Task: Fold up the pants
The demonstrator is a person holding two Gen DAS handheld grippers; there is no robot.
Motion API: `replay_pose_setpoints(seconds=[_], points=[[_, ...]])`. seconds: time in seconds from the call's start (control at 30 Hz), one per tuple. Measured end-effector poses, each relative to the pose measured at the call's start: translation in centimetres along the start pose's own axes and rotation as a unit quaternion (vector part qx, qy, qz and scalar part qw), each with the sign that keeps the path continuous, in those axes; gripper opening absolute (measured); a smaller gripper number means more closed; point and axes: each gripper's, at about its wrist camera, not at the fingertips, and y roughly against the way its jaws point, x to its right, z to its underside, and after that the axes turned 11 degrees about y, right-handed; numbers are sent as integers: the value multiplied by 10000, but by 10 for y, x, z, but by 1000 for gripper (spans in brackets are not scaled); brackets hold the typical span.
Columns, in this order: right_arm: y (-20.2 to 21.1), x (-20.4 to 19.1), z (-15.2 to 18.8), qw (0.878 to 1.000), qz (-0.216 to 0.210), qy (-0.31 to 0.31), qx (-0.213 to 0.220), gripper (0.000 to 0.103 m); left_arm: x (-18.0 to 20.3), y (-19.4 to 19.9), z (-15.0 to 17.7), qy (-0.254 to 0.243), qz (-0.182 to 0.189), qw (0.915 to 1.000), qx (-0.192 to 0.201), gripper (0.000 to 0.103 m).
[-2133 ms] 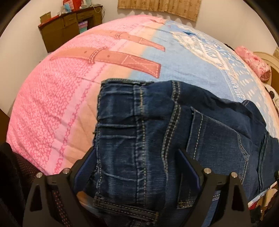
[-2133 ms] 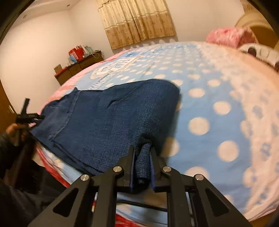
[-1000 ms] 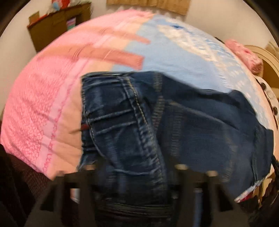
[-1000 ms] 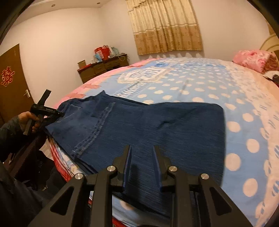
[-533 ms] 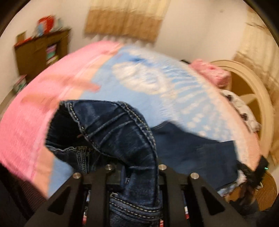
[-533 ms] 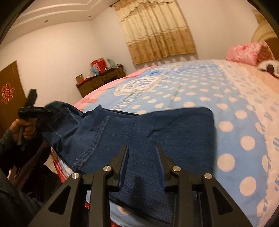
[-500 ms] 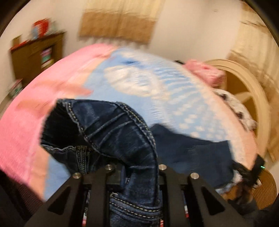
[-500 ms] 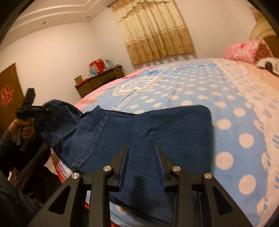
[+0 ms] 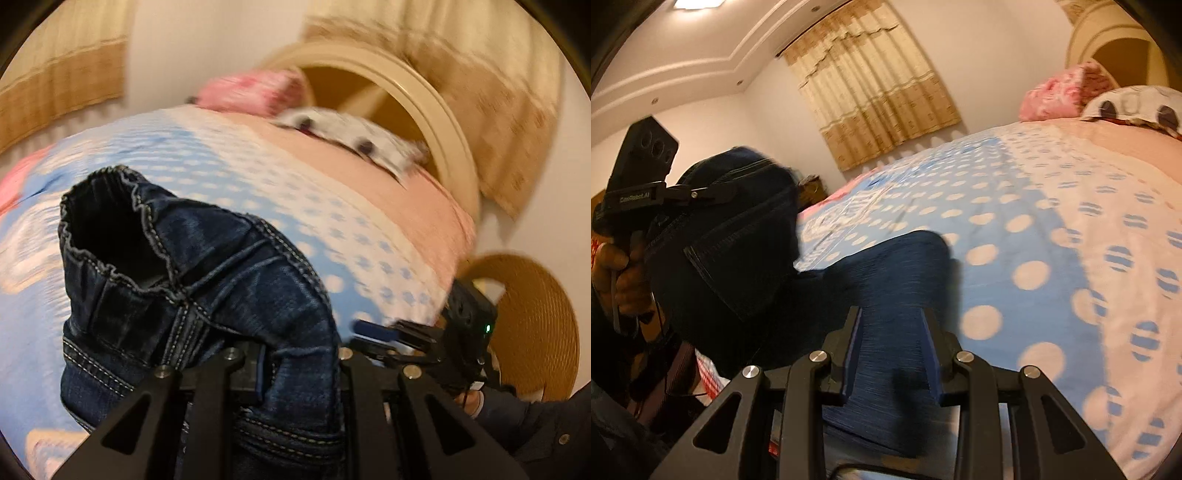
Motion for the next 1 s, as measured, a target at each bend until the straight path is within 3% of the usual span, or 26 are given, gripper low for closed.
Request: replay_pose_setpoints(seconds=[0.1,0.17,0.27,0.33,0.37,0.43,0.5,0.6,0.67,0.73,0.83,0.93,1.0], points=[[9,18,7,9995,156,-263,63,32,34,-78,13,-365,-512,9963,-593,28],[12,32,12,9984,274,-497,42,32,40,-114,26,-327,-827,9926,-828,28],[23,52,18,9958,415,-811,95,32,49,-97,36,-503,-871,9938,-474,34],[31,65,23,9941,563,-922,106,32,41,-78,35,-409,-710,9961,-326,37],[33,72,24,9930,618,-999,97,33,39,-70,35,-396,-623,9969,-274,44],[33,85,27,9902,721,-1193,110,33,47,-55,33,-305,-341,9989,-138,72],[33,89,27,9885,750,-1304,163,33,65,-40,29,-411,-41,9991,89,77],[34,88,21,9867,564,-1500,283,33,99,-35,26,-1008,14,9944,306,100],[37,83,17,9873,498,-1471,327,33,105,-29,22,-1121,15,9925,497,100],[46,79,13,9881,592,-1364,403,33,89,-18,19,-1053,-55,9924,628,100],[61,88,12,9849,723,-1488,519,33,30,2,19,-494,-667,9928,864,101],[77,84,1,9862,258,-1448,755,33,-41,11,36,322,-1340,9870,830,101],[78,71,-12,9886,-355,-1246,768,35,-74,15,53,721,-1579,9817,777,101]])
